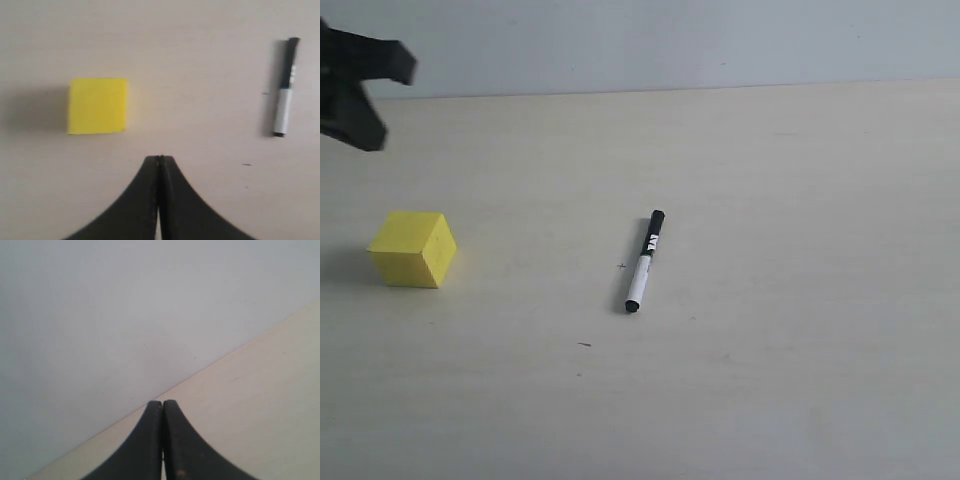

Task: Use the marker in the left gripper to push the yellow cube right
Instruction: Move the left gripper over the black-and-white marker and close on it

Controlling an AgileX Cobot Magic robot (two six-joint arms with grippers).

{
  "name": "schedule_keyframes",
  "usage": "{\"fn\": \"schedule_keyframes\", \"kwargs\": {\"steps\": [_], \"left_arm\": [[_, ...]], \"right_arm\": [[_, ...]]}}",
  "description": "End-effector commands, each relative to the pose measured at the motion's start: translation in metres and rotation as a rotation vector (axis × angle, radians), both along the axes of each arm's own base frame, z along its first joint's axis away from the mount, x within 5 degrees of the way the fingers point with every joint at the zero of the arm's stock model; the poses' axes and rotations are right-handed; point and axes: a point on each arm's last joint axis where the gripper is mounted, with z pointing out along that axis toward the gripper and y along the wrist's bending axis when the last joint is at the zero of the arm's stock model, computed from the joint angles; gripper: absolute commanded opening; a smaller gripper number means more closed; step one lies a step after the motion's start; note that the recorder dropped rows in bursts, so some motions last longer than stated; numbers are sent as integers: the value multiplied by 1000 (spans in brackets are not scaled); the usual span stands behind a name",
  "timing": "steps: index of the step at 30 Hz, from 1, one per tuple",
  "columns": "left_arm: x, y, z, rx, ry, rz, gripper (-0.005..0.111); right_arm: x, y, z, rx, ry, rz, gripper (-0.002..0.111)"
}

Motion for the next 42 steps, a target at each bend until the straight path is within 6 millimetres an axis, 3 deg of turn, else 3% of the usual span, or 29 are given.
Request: {"fn": "schedule_keyframes", "kwargs": {"steps": [1, 4, 6, 11, 15, 28, 42], "left_arm": [[8, -60, -18, -67, 42, -125, 21], [9, -96, -28, -76, 40, -207, 46], [11, -117, -34, -81, 34, -241, 54], [22, -159, -58, -77, 91, -266, 53], [34, -181, -79, -54, 167, -272, 53], [50, -203, -142, 29, 332, -234, 53], [52, -211, -176, 52, 352, -138, 53]], "right_arm": [[0, 0, -1, -12, -4, -6, 0], [0, 0, -1, -12, -4, -6, 0], [0, 0, -1, -14, -4, -6, 0], [0, 0, -1, -14, -4, -6, 0], [0, 0, -1, -14, -4, -6, 0], [0, 0, -1, -14, -4, -6, 0], [0, 0, -1, -14, -4, -6, 0]]}}
